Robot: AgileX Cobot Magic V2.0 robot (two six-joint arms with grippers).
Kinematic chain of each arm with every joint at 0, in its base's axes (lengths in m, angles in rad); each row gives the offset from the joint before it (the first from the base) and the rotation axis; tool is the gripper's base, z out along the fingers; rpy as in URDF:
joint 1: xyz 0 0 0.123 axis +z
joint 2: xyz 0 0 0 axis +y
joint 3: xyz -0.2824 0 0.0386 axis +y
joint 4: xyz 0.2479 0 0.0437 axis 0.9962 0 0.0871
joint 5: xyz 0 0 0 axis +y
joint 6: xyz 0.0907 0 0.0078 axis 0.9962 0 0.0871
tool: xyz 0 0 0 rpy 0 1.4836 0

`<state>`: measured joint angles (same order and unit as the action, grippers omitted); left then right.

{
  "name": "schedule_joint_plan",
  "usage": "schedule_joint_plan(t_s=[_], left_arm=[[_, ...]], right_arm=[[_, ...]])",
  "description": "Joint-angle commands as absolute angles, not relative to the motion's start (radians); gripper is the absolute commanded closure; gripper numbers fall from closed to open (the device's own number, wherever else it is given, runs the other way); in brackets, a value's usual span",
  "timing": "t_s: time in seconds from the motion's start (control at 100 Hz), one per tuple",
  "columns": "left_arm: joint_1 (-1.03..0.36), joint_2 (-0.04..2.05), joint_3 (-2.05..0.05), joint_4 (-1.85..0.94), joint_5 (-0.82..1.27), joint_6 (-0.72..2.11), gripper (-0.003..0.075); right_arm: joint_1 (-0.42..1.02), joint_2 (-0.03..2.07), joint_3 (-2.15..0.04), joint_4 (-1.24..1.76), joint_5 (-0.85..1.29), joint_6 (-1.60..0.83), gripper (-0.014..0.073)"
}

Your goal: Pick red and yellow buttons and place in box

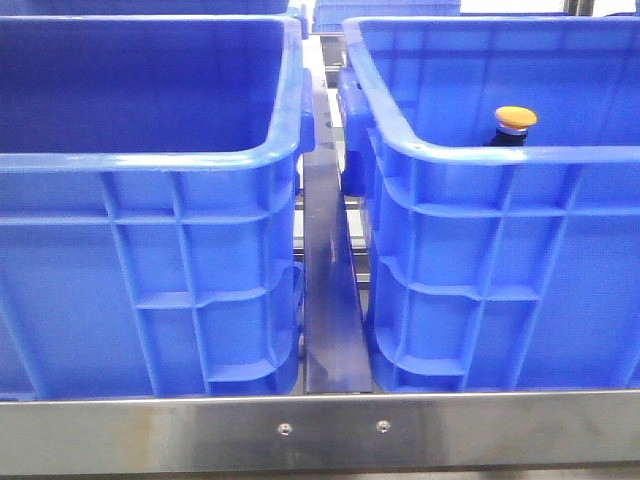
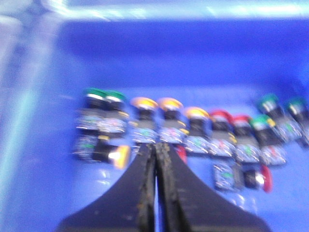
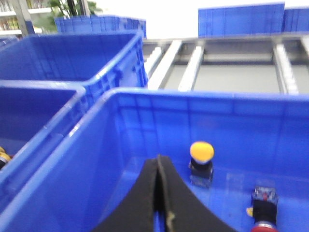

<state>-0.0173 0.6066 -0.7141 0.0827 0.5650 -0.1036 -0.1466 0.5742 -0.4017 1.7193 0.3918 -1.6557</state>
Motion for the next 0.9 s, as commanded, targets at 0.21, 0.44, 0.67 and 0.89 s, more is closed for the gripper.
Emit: schedule_joint_plan(t_s=[0.21, 0.44, 0.67, 0.89], left_arm=[[-0.013, 0.340, -0.558, 0.084, 0.403, -0.110, 0.0741], [-0.013, 0.181, -0.480, 0.082, 0.407, -0.110, 0.0741], [-0.013, 0.110, -0.442, 0.079, 0.428, -0.110, 0.0741], [-0.013, 0.110, -0.442, 0.079, 0.428, -0.110, 0.0741]], right_arm=[[-0.136, 0.384, -0.336, 1.743, 0.428, -1.663, 0.0696], [-0.136, 0.221, -0.258, 1.743, 0.425, -1.663, 0.0696], [-0.136, 0.149, -0.214, 1.743, 0.397, -1.663, 0.0696], [-0.136, 0.149, -0.214, 1.743, 0.392, -1.663, 0.0696]])
